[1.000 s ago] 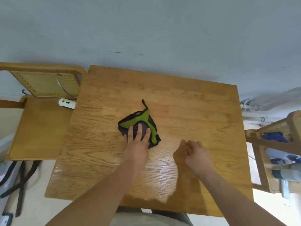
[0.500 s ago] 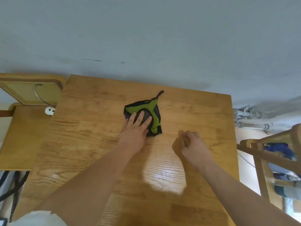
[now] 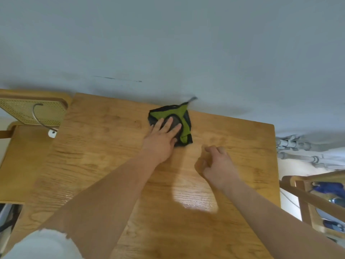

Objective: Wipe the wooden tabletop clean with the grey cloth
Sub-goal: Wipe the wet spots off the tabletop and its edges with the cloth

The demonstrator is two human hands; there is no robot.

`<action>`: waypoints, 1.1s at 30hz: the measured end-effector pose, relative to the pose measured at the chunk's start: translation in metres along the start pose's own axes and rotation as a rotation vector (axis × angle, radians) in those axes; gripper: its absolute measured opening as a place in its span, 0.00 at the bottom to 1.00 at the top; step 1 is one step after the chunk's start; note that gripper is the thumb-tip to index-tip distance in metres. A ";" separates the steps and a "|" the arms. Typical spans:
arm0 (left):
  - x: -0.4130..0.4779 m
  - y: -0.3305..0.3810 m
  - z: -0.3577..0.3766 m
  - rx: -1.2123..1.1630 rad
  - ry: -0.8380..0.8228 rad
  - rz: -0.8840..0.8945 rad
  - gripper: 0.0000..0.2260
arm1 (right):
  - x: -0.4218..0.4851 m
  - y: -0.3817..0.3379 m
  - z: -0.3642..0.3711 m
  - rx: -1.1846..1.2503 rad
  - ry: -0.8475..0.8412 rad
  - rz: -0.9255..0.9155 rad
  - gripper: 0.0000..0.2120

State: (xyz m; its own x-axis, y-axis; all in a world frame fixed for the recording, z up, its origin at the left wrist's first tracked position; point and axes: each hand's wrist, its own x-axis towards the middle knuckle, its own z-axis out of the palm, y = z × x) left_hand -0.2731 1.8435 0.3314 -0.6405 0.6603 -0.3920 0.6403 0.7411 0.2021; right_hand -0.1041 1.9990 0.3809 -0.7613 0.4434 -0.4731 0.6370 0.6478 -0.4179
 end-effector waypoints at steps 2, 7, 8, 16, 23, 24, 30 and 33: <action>0.000 0.006 -0.001 -0.066 0.006 -0.112 0.25 | -0.001 -0.011 0.006 0.005 -0.013 0.000 0.23; -0.043 0.005 0.028 0.083 0.026 0.127 0.26 | -0.010 -0.041 0.033 0.069 0.042 -0.026 0.10; -0.048 -0.011 0.028 0.123 0.015 0.237 0.26 | -0.011 -0.047 0.039 0.074 0.055 -0.018 0.08; -0.041 -0.162 -0.017 0.054 -0.003 0.055 0.24 | -0.026 -0.122 0.090 0.076 0.015 0.016 0.18; -0.194 -0.212 0.041 -0.098 0.117 -0.030 0.26 | -0.033 -0.234 0.151 0.046 -0.007 -0.071 0.21; -0.220 -0.218 0.051 -0.100 0.144 0.037 0.26 | -0.036 -0.245 0.159 0.014 -0.005 -0.089 0.20; -0.257 -0.316 0.040 0.101 0.111 0.341 0.23 | -0.060 -0.285 0.192 -0.055 -0.037 -0.173 0.17; -0.238 -0.320 0.025 -0.034 0.051 0.082 0.25 | -0.067 -0.300 0.201 -0.041 -0.033 -0.209 0.19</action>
State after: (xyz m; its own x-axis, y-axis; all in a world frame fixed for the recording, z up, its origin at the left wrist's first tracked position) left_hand -0.3151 1.4462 0.3373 -0.6082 0.7234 -0.3267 0.6772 0.6876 0.2619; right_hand -0.2202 1.6507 0.3819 -0.8714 0.2772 -0.4047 0.4599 0.7486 -0.4776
